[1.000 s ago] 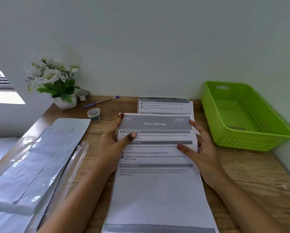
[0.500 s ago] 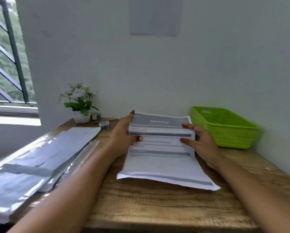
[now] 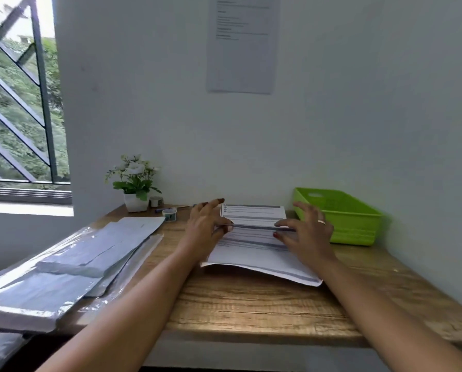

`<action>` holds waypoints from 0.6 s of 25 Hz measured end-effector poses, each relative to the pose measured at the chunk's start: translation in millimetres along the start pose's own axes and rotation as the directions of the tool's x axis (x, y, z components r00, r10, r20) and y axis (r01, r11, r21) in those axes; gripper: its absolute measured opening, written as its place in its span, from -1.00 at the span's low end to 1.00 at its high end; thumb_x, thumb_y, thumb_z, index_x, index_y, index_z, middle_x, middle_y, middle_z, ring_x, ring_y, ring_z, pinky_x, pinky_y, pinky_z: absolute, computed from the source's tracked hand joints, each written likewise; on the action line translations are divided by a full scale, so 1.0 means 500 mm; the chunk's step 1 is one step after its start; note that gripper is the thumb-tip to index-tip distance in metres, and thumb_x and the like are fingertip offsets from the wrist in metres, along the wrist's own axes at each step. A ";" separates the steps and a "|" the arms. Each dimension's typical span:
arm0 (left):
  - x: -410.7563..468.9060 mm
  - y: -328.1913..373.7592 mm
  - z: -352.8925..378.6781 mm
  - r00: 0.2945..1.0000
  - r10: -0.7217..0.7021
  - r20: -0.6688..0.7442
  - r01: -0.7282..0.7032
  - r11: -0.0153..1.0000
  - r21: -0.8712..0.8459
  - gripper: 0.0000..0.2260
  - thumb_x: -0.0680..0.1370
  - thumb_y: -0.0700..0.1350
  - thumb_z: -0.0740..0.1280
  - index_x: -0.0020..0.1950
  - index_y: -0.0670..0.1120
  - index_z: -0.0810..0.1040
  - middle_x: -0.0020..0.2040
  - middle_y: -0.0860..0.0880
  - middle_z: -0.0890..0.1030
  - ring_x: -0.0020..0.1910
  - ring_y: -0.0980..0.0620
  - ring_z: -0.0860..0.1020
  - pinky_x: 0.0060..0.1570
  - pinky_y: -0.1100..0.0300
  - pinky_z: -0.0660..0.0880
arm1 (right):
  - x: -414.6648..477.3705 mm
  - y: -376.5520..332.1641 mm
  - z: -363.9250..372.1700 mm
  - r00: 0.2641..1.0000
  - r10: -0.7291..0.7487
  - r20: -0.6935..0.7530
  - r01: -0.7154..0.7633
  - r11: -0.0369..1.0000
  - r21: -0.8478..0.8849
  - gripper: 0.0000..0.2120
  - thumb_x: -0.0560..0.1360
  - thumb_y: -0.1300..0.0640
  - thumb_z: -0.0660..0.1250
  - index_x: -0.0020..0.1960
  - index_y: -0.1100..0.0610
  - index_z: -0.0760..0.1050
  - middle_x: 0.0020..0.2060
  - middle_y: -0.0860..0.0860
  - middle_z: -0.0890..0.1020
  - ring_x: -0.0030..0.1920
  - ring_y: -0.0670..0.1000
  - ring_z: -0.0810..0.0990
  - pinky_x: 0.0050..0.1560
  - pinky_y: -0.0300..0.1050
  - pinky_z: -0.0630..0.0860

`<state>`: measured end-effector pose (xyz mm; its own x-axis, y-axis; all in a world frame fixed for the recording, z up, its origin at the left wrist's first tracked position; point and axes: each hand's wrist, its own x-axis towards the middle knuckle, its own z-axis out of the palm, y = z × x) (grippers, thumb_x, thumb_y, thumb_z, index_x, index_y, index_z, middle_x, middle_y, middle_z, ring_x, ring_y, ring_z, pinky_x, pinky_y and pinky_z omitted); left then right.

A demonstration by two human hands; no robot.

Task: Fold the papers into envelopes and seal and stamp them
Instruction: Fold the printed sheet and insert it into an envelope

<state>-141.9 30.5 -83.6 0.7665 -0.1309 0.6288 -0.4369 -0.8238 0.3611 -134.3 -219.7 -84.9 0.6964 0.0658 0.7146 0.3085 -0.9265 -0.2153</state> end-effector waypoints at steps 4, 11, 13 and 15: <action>-0.004 0.030 -0.006 0.989 0.145 0.008 -0.145 0.979 0.141 -0.69 0.54 0.19 0.17 0.10 0.13 0.64 0.40 0.14 0.40 0.40 -0.01 0.22 0.28 0.00 0.16 | -0.005 -0.086 0.020 0.894 -0.431 -0.125 0.404 0.894 -0.196 -0.74 0.42 -0.16 0.21 -0.21 -0.13 0.65 0.12 -0.10 0.59 0.22 -0.01 0.35 0.16 0.07 0.14; -0.001 0.034 -0.009 0.968 0.250 -0.020 -0.246 0.963 0.110 -0.73 0.57 0.06 0.21 0.14 0.07 0.63 0.16 0.19 0.61 0.20 0.13 0.37 0.08 0.14 0.10 | 0.008 -0.063 -0.004 0.866 -0.480 -0.141 0.431 0.858 -0.279 -0.74 0.43 -0.11 0.16 -0.21 -0.18 0.63 0.05 -0.25 0.62 0.15 -0.07 0.42 0.24 0.13 0.09; 0.002 0.026 -0.018 0.980 0.193 -0.055 -0.189 0.979 0.070 -0.78 0.57 0.00 0.25 0.15 0.07 0.63 0.15 0.19 0.61 0.19 0.15 0.36 -0.01 0.19 0.04 | 0.014 -0.044 -0.023 0.884 -0.448 -0.135 0.403 0.876 -0.264 -0.75 0.44 -0.10 0.16 -0.17 -0.20 0.63 0.06 -0.28 0.61 0.15 -0.07 0.41 0.24 0.14 0.08; 0.001 0.017 -0.025 0.983 0.175 -0.059 -0.170 0.983 0.070 -0.79 0.57 -0.03 0.27 0.14 0.07 0.64 0.15 0.20 0.61 0.19 0.14 0.36 -0.03 0.20 0.04 | 0.013 -0.028 -0.034 0.906 -0.409 -0.105 0.374 0.893 -0.250 -0.81 0.42 -0.10 0.23 -0.17 -0.22 0.63 0.04 -0.30 0.62 0.14 -0.04 0.49 0.23 0.12 0.07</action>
<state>-150.9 30.3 -71.7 0.6493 -0.2400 0.7217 -0.5269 -0.8262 0.1993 -144.8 -212.7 -65.9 0.4369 0.4001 0.8056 0.3738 -0.8954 0.2419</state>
